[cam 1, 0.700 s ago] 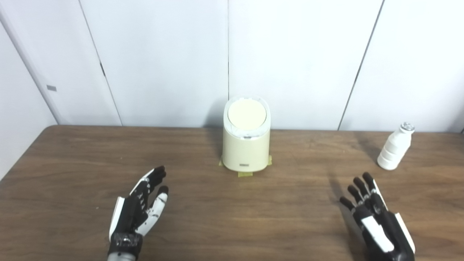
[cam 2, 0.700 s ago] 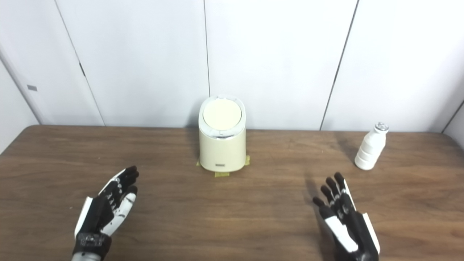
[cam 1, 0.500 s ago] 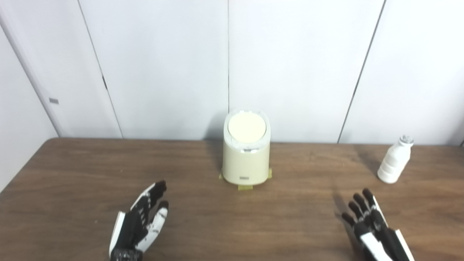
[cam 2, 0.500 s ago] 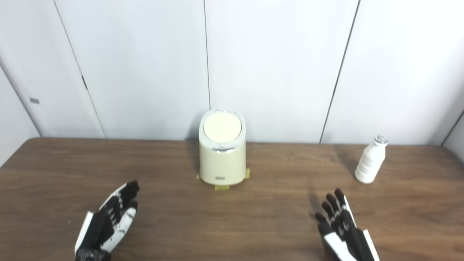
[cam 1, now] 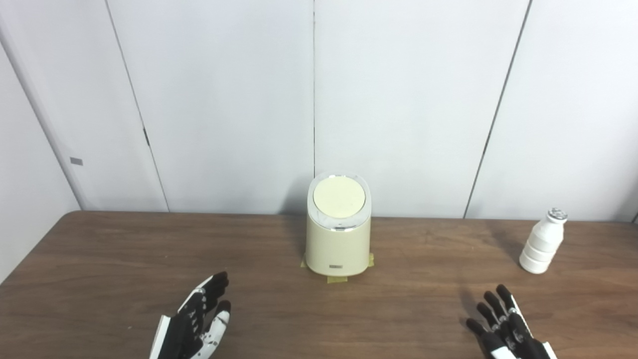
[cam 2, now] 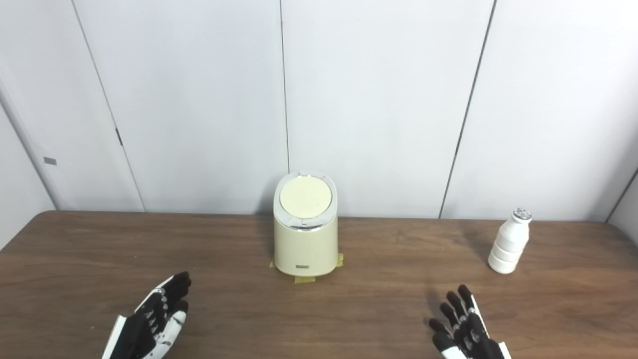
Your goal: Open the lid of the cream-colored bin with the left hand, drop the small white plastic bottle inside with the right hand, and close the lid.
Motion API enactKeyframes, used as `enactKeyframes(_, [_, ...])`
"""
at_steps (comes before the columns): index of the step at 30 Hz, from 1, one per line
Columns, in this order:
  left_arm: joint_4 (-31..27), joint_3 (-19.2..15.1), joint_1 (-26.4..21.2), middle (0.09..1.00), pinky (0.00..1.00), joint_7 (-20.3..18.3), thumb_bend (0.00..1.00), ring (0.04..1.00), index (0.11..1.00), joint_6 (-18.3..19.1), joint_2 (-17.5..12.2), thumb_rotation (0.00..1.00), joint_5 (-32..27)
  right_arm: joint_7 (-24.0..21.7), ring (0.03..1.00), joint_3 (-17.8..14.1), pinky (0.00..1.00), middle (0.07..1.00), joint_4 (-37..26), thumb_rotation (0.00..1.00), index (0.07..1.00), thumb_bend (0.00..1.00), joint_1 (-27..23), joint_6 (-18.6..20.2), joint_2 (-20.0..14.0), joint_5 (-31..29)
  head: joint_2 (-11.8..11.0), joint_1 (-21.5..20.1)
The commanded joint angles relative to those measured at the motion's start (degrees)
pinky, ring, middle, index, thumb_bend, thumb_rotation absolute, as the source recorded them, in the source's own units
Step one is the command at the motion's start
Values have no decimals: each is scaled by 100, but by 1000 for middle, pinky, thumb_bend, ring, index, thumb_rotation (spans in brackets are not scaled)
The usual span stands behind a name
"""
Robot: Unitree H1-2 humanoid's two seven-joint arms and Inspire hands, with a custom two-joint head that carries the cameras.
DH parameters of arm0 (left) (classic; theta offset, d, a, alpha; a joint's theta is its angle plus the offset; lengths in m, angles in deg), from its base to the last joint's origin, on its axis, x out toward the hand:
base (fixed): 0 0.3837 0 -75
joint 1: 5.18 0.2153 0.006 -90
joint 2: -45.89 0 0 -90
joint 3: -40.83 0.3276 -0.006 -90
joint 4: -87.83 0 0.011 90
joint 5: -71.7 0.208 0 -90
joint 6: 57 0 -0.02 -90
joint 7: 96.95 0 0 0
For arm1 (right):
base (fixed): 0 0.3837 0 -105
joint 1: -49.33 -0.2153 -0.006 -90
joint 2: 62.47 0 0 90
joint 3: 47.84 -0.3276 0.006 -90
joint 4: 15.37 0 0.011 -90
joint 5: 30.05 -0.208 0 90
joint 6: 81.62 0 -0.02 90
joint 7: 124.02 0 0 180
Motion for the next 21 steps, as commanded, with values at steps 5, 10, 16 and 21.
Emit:
enactKeyframes(5, [-67,46,1092,850,875,91,383,865,861,-331,120,345,-156,-157,968,23,875,978,-9,448,1000,1000,504,-640,88,-80,-84,29])
enactKeyframes(10, [-194,113,902,837,818,210,463,843,859,-224,111,292,182,-179,964,29,870,975,232,472,1000,1000,460,-780,66,-57,-202,42])
enactKeyframes(16, [-302,205,347,816,771,262,591,804,844,-40,-29,245,496,-265,963,52,853,972,550,486,1000,1000,387,-1005,42,-104,-344,5])
enactKeyframes(21, [-394,267,-220,811,710,215,733,795,833,393,-77,212,463,-256,965,67,836,976,677,507,1000,993,342,-1101,14,28,-389,20])
